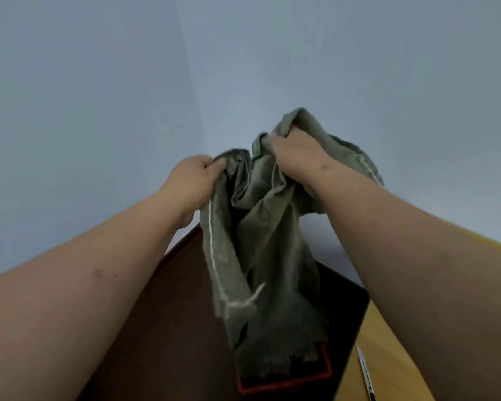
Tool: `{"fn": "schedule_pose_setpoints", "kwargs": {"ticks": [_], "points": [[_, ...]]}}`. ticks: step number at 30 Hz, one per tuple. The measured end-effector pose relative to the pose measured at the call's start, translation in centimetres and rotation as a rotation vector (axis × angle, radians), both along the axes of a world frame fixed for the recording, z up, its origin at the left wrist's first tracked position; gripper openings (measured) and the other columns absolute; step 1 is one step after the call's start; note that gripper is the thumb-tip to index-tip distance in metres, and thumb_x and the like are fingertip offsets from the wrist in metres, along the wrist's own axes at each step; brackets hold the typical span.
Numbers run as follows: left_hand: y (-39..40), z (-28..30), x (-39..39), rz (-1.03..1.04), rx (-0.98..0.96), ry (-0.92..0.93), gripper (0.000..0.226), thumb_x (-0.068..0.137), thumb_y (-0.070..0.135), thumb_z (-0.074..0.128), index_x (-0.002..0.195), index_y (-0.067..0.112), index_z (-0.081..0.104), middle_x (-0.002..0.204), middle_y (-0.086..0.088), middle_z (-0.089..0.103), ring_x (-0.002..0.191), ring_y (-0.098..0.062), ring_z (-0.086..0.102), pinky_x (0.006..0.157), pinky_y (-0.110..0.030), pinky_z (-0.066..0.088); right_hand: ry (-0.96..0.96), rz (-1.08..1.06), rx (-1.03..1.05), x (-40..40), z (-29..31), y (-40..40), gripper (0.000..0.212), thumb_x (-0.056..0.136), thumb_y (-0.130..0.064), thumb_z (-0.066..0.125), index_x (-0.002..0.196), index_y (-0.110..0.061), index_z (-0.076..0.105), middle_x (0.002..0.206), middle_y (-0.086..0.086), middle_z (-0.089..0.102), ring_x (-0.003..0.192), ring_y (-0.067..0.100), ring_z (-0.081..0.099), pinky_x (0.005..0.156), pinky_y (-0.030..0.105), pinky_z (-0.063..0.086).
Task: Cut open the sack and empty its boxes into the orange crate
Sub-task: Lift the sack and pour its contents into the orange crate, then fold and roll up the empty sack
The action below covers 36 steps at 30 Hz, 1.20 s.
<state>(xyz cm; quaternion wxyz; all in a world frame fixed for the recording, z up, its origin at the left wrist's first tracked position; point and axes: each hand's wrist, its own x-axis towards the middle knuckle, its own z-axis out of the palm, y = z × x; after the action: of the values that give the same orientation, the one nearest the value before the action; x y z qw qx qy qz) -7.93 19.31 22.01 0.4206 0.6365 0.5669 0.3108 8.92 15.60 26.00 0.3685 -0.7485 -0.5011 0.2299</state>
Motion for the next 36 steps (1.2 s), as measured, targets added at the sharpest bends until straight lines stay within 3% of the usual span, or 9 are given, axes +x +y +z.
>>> {"fn": "schedule_pose_setpoints", "kwargs": {"ticks": [2,5,8,14,19,24,27,30,36], "points": [[0.4,1.8,-0.3,0.062,0.075,0.005,0.037,0.094,0.04,0.049,0.075,0.01,0.059,0.068,-0.009,0.054,0.061,-0.022,0.049,0.06,-0.032,0.042,-0.031,-0.015,0.035,0.2,1.2,-0.2,0.032,0.102,-0.024,0.032,0.076,-0.015,0.048,0.069,-0.003,0.043,0.085,0.022,0.047,0.075,0.028,0.035],[1.9,5.9,-1.3,0.335,0.227,-0.247,0.036,0.094,0.043,0.044,0.066,0.021,0.05,0.065,0.0,0.05,0.063,-0.021,0.047,0.056,-0.029,0.04,0.098,-0.204,0.387,0.7,4.3,-0.8,0.033,0.103,-0.028,0.031,0.11,-0.008,0.056,0.1,0.005,0.065,0.1,0.022,0.058,0.082,0.023,0.038],[2.0,8.0,-1.5,0.209,0.161,-0.208,0.034,0.096,0.043,0.043,0.07,0.022,0.049,0.066,0.002,0.048,0.056,-0.017,0.045,0.046,-0.021,0.037,0.012,-0.021,0.054,0.5,5.0,-0.8,0.042,0.102,-0.03,0.034,0.13,-0.004,0.051,0.131,0.016,0.059,0.123,0.03,0.053,0.095,0.03,0.04],[2.8,9.6,-4.6,0.546,0.31,-0.251,0.034,0.094,0.045,0.034,0.077,0.019,0.049,0.077,0.001,0.05,0.069,-0.022,0.048,0.061,-0.033,0.043,-0.236,-0.033,0.001,0.3,6.9,-1.7,0.039,0.098,-0.036,0.036,0.095,-0.006,0.062,0.103,0.02,0.064,0.102,0.037,0.061,0.076,0.035,0.043],[3.5,11.8,-7.6,0.74,0.389,-0.329,0.033,0.09,0.048,0.03,0.081,0.024,0.05,0.095,0.001,0.059,0.094,-0.027,0.064,0.092,-0.05,0.053,-0.512,-0.118,-0.048,0.7,8.9,-2.7,0.025,0.087,-0.033,0.042,0.065,-0.021,0.045,0.073,-0.002,0.051,0.076,0.025,0.049,0.088,0.043,0.036],[3.7,13.6,-9.7,0.612,0.329,-0.329,0.035,0.093,0.045,0.036,0.094,0.018,0.058,0.097,-0.006,0.064,0.077,-0.021,0.057,0.064,-0.03,0.054,-0.767,-0.179,-0.004,-0.1,10.6,-3.7,0.025,0.081,-0.034,0.042,0.06,-0.021,0.045,0.065,-0.002,0.049,0.068,0.023,0.05,0.089,0.043,0.031],[3.1,13.1,-9.5,0.364,0.211,-0.252,0.03,0.095,0.042,0.044,0.081,0.017,0.055,0.077,-0.007,0.053,0.067,-0.021,0.05,0.06,-0.028,0.044,-0.911,-0.16,0.129,-1.8,9.8,-3.4,0.023,0.079,-0.029,0.045,0.065,-0.019,0.061,0.095,0.0,0.054,0.102,0.029,0.05,0.095,0.046,0.024],[2.7,12.8,-10.2,0.374,0.256,-0.221,0.031,0.094,0.046,0.041,0.09,0.019,0.056,0.086,-0.01,0.052,0.076,-0.02,0.049,0.067,-0.035,0.042,-0.787,0.048,0.025,-3.0,8.7,-2.3,0.019,0.079,-0.03,0.052,0.066,-0.026,0.066,0.142,-0.005,0.04,0.138,0.029,0.025,0.11,0.055,0.009],[1.4,13.9,-11.8,0.32,0.117,-0.415,0.027,0.098,0.043,0.038,0.085,0.027,0.055,0.088,0.001,0.06,0.074,-0.018,0.059,0.055,-0.026,0.048,-0.386,0.315,-0.256,-5.2,8.6,-2.5,0.022,0.087,-0.035,0.056,0.067,-0.024,0.054,0.078,-0.007,0.055,0.094,0.022,0.055,0.102,0.053,0.039]]}}
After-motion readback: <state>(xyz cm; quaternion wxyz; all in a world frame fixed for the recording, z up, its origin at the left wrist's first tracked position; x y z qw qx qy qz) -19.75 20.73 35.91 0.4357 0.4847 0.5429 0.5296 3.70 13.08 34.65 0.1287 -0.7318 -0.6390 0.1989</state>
